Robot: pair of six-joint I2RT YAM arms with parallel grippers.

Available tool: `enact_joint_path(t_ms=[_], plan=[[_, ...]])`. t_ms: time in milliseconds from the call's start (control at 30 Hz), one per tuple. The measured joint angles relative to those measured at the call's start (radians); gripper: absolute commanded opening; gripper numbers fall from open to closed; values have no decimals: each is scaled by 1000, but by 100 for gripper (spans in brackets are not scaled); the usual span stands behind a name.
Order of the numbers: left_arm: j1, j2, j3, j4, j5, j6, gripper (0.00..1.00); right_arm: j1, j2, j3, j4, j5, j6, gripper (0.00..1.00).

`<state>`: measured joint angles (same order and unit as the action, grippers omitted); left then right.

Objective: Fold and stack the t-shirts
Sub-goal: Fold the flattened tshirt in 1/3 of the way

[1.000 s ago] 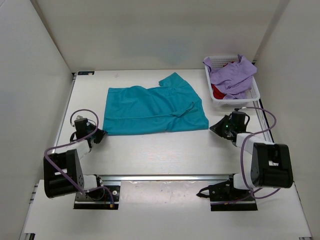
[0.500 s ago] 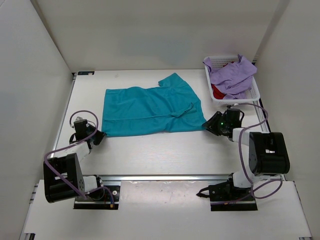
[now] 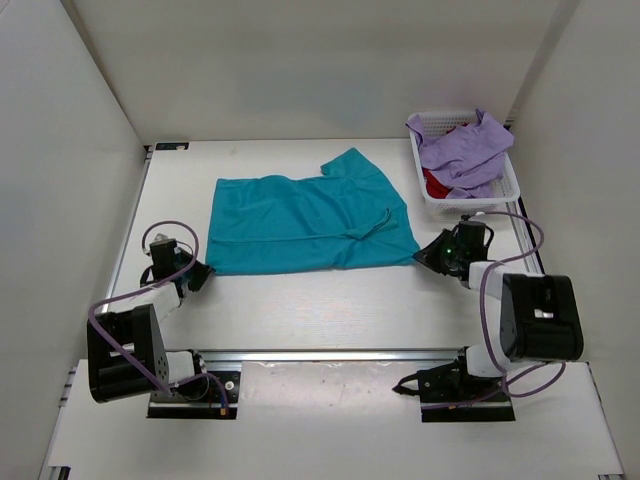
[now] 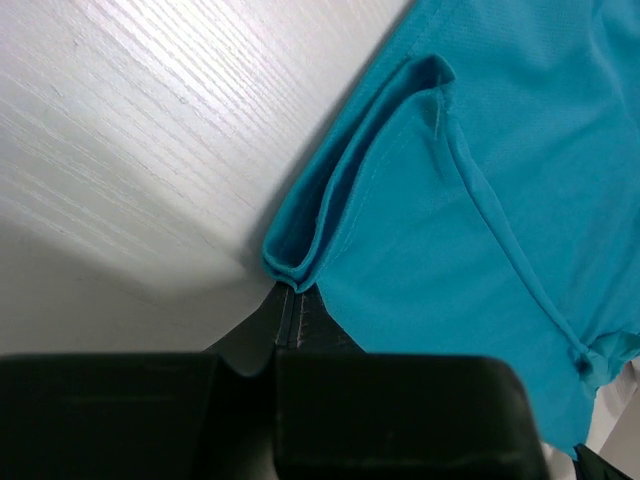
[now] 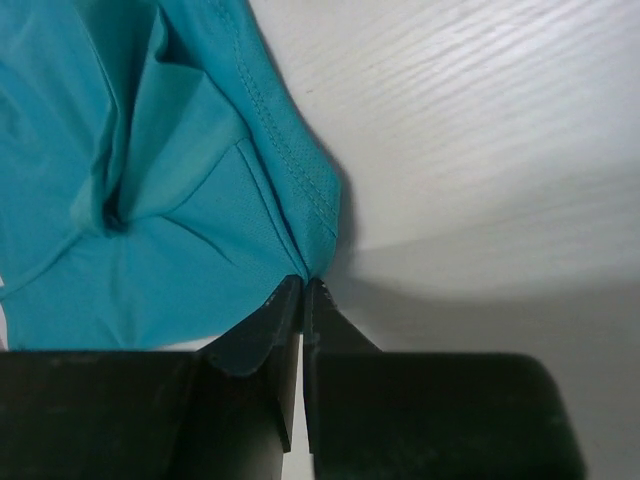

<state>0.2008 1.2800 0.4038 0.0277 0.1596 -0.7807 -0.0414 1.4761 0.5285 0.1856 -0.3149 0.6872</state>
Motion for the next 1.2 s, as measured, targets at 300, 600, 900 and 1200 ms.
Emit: enact_joint_path(t_ms=[300, 600, 900, 1200], plan=[[4, -84, 0, -105, 3, 45, 0, -64, -200, -122, -84, 39, -8, 0], [4, -377, -168, -212, -10, 52, 33, -40, -431, -243, -224, 108, -7, 23], [24, -474, -122, -319, 8, 58, 48, 27, -538, -183, -355, 193, -31, 47], [-457, -319, -8, -156, -67, 46, 16, 290, -341, -34, -238, 194, -63, 6]])
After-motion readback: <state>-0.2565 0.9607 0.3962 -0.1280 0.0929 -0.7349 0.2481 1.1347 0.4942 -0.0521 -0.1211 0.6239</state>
